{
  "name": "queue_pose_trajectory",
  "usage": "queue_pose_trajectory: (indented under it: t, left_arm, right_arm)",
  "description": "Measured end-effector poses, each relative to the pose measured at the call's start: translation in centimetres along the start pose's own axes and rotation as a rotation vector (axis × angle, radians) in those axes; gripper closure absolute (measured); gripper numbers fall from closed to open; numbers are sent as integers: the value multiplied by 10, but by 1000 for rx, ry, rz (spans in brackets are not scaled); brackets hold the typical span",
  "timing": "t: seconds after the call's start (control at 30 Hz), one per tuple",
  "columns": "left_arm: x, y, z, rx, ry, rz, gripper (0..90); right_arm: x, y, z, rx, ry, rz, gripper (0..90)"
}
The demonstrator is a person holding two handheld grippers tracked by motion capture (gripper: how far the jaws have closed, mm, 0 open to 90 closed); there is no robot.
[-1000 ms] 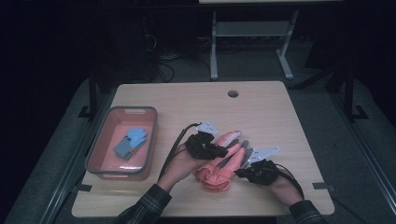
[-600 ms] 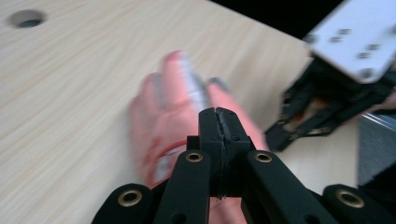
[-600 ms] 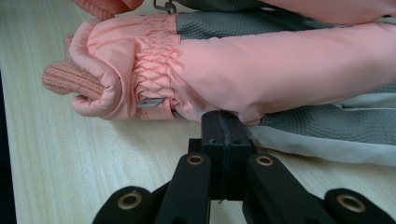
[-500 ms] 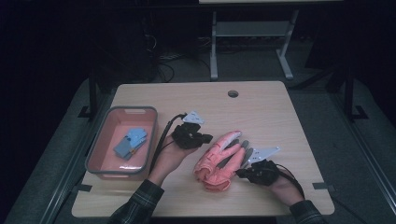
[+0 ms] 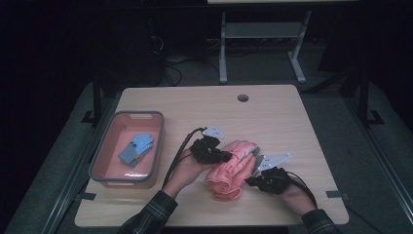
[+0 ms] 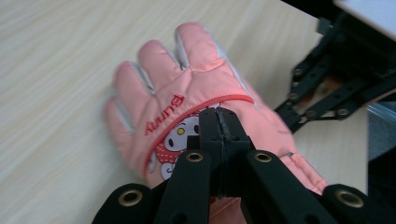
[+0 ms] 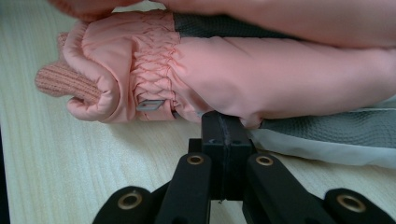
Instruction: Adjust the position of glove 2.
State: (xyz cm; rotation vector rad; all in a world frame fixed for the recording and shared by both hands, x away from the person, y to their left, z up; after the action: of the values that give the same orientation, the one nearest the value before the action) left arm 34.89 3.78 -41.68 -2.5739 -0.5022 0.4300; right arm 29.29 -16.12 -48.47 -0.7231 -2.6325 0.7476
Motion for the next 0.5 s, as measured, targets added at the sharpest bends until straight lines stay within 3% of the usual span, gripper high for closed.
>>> queue_pose_trajectory:
  t: [0.27, 0.4, 0.5]
  left_arm:
    - [-11, 16, 8, 50, 25, 16, 897]
    - [-16, 19, 8, 51, 33, 28, 897]
    - [-18, 21, 8, 51, 47, 30, 897]
  right_arm:
    - [-1, -2, 1, 6, -10, 2, 900]
    - [-8, -19, -5, -12, 8, 15, 900]
    - [-15, -38, -17, -66, 36, 28, 900]
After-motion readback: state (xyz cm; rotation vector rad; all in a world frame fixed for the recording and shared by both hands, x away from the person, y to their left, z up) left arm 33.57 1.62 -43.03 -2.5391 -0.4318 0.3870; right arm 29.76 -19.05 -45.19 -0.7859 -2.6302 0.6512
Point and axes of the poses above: each handheld gripper's, and its own axes: y roughly forward along the jaws, z roughly out of its underside, x roughly to its left, the point moved 3 cm from there along y, roughly forward along the jaws, and after that the axes turned 12 degrees about -x, right-handed, at the moved point
